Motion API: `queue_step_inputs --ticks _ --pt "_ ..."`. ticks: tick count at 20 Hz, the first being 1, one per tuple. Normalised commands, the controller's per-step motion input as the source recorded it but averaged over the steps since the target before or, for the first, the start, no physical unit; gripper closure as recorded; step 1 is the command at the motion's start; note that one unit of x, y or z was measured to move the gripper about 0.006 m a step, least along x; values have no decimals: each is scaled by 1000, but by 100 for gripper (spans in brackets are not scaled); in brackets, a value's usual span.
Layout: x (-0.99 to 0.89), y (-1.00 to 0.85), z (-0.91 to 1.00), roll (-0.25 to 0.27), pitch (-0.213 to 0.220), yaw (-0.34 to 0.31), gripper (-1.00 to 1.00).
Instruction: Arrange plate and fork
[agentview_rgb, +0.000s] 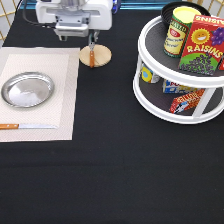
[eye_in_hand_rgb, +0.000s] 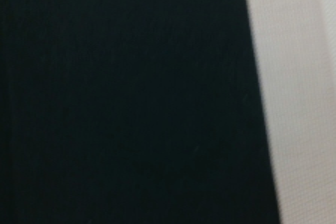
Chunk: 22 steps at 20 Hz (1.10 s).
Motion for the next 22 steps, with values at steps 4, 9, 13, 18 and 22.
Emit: queue_step_inputs --ticks 4,9,13,18,22 --pt "-1000 205 -597 -11 -84 10 -100" --pt "-993 4 -681 0 -128 14 -100" --pt "-566 14 -419 -11 -157 29 -100" --pt "-229 118 -452 -57 -137 51 -100" --pt "-81 11 -279 -22 -100 87 -100"
